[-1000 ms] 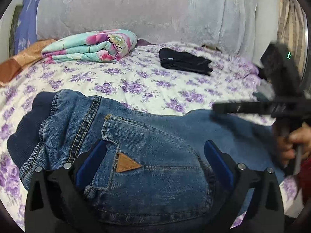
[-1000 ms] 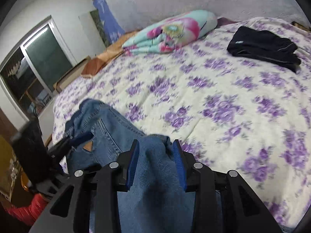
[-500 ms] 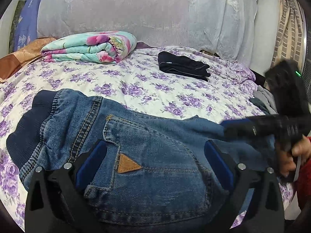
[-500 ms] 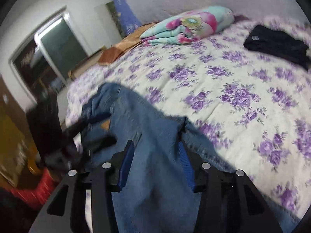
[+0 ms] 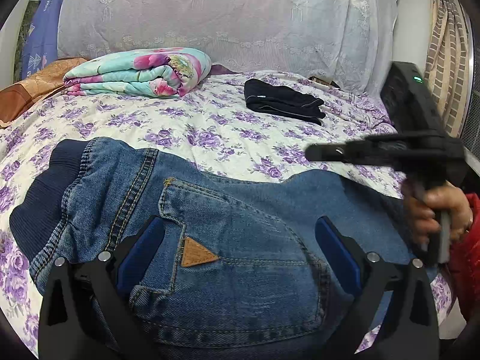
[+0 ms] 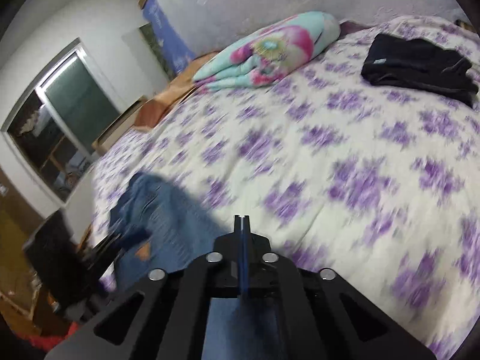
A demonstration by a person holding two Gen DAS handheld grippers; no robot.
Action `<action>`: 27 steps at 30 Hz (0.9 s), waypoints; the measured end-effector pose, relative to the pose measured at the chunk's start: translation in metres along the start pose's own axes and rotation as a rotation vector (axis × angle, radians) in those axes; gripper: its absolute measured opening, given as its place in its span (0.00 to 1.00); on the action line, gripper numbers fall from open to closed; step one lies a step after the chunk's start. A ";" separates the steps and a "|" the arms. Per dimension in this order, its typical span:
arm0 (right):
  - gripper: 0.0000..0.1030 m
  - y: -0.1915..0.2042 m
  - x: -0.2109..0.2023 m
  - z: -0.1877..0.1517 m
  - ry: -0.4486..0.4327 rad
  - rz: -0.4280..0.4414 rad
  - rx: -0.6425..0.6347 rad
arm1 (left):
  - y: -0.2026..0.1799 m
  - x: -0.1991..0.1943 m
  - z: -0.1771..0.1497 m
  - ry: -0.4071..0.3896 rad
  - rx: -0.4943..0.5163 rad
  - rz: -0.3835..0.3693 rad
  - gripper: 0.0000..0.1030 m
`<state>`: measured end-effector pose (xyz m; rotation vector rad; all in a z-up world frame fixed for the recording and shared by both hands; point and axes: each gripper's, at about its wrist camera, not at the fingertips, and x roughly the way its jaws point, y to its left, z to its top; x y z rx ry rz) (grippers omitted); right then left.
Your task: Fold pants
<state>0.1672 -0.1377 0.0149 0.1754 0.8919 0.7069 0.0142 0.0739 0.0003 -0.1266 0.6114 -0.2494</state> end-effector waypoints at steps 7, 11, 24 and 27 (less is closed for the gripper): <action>0.00 -0.001 -0.036 -0.010 -0.109 0.023 0.029 | -0.002 0.002 0.000 0.011 0.009 0.014 0.96; 0.03 0.039 -0.049 -0.025 -0.067 0.056 -0.110 | -0.003 0.003 0.000 0.018 0.015 0.026 0.96; 0.05 0.049 -0.028 -0.032 -0.066 -0.117 -0.118 | -0.005 0.007 0.000 0.034 0.023 0.049 0.96; 0.05 0.059 -0.036 -0.039 -0.061 -0.197 -0.184 | -0.005 0.008 0.000 0.036 0.025 0.053 0.96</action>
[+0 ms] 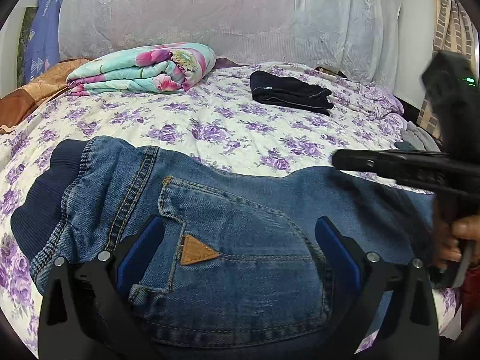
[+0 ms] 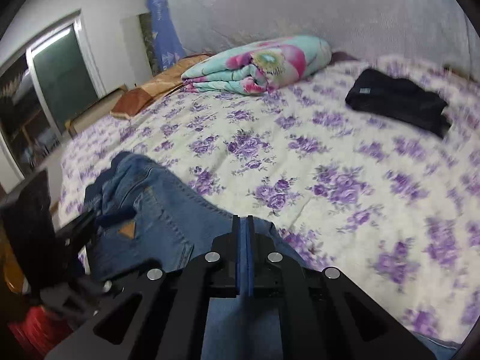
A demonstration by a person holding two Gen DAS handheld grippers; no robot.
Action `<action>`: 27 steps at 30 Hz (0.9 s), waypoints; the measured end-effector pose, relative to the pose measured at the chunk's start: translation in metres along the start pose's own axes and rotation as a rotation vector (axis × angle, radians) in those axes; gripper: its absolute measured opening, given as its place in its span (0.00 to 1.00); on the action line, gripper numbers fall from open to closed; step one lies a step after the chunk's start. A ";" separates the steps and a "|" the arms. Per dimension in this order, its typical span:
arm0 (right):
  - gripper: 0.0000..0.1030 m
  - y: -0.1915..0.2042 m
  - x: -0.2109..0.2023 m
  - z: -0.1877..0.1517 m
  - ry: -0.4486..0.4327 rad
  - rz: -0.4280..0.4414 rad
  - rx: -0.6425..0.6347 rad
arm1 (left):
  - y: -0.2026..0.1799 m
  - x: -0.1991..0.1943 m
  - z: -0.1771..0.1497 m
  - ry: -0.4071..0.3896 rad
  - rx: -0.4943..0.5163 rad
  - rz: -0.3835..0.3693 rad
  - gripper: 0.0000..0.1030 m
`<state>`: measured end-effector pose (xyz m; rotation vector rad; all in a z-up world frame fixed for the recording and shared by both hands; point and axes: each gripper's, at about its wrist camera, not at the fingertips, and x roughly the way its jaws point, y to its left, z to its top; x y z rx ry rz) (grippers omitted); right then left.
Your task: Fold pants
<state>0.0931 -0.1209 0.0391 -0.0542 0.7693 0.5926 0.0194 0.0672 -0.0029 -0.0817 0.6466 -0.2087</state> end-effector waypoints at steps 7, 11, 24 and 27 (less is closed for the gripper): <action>0.24 -0.046 0.033 -0.004 0.076 0.090 0.210 | -0.001 0.002 0.001 0.009 0.010 0.016 0.96; 0.33 -0.043 -0.008 -0.018 -0.028 0.072 0.207 | -0.001 0.002 0.001 0.010 0.011 0.017 0.96; 0.68 -0.048 -0.063 -0.065 -0.082 0.003 0.198 | -0.002 0.002 0.000 0.013 0.018 0.028 0.96; 0.71 -0.057 -0.108 -0.092 -0.158 -0.026 0.253 | -0.002 0.002 0.000 0.012 0.016 0.026 0.96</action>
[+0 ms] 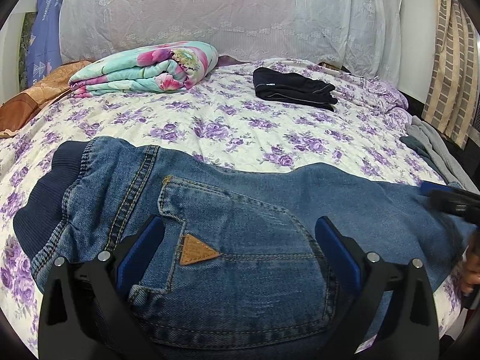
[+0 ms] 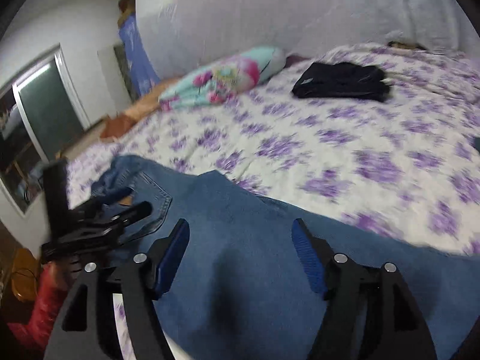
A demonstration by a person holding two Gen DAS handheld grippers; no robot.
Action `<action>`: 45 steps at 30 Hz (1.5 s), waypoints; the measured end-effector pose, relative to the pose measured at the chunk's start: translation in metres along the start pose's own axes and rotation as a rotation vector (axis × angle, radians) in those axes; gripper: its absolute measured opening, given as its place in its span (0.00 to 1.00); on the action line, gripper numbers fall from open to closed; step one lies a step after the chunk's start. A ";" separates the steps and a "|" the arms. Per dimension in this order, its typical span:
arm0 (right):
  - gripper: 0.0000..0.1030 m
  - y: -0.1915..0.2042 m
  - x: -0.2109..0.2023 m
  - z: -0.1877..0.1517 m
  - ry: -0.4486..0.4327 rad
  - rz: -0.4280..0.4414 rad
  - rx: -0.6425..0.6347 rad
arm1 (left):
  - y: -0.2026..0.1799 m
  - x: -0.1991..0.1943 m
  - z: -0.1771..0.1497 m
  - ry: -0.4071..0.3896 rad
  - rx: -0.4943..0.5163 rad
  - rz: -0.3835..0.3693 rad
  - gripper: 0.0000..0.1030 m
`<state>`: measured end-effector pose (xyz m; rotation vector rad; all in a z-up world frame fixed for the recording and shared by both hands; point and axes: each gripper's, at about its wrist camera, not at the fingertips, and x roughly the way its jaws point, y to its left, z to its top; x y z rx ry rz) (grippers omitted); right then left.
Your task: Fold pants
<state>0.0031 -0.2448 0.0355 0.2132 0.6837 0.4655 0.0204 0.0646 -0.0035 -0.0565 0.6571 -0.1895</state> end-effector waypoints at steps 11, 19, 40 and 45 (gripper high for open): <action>0.72 -0.145 -0.165 -0.112 -0.120 -0.135 0.574 | 0.000 -0.003 -0.001 -0.008 -0.004 -0.009 0.96; 0.73 -0.184 -0.155 -0.128 -0.188 -0.065 0.796 | -0.002 0.000 0.000 0.004 0.012 0.013 0.96; 0.14 -0.154 -0.151 -0.087 -0.374 -0.321 0.503 | -0.003 -0.006 -0.003 -0.015 0.002 -0.005 0.96; 0.14 -0.091 -0.138 -0.043 -0.375 -0.356 0.232 | -0.002 -0.007 -0.003 -0.023 -0.006 -0.016 0.96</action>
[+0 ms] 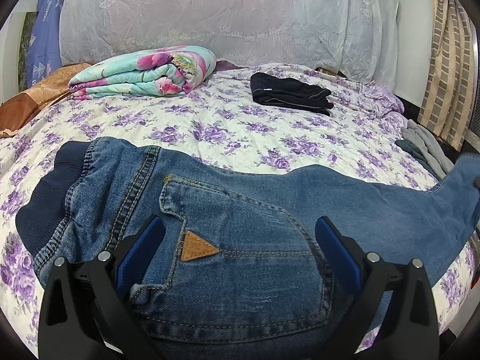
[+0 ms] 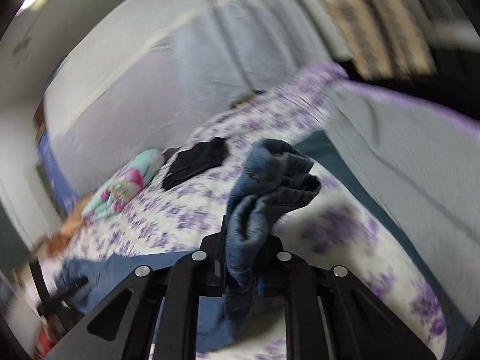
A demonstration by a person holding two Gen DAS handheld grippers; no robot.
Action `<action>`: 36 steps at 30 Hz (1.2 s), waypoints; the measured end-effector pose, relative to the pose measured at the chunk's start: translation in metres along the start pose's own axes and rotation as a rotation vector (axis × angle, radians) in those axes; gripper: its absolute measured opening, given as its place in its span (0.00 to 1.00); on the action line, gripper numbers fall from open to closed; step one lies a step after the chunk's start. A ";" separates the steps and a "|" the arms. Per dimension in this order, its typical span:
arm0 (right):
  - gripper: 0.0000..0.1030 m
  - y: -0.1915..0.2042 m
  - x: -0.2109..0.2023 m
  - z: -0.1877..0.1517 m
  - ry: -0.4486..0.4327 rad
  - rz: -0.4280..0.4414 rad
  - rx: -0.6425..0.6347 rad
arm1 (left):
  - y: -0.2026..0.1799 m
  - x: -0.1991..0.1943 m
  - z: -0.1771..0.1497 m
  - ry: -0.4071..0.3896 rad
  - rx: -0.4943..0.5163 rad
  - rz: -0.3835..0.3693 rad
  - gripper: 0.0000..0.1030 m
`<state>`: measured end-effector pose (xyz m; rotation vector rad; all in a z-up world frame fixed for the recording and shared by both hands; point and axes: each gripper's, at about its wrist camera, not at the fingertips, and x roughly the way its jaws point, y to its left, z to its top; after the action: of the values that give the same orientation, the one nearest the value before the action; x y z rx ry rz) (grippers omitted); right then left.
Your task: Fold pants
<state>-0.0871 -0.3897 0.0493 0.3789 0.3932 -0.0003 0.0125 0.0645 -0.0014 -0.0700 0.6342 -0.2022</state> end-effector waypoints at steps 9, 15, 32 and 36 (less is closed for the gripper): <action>0.14 0.124 0.036 -0.004 0.040 0.168 -0.288 | 0.001 -0.002 0.000 -0.011 -0.010 -0.015 0.96; 0.14 0.187 0.065 -0.039 0.158 0.248 -0.428 | 0.002 -0.003 0.000 -0.019 -0.016 -0.027 0.96; 0.49 0.231 0.071 -0.114 0.361 0.276 -0.713 | 0.003 -0.006 -0.001 -0.028 -0.022 -0.041 0.96; 0.58 0.207 0.056 -0.079 0.369 0.426 -0.551 | 0.002 -0.006 -0.001 -0.028 -0.022 -0.041 0.96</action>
<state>-0.0501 -0.1642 0.0353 -0.0936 0.6474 0.5900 0.0077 0.0680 0.0008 -0.1069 0.6080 -0.2334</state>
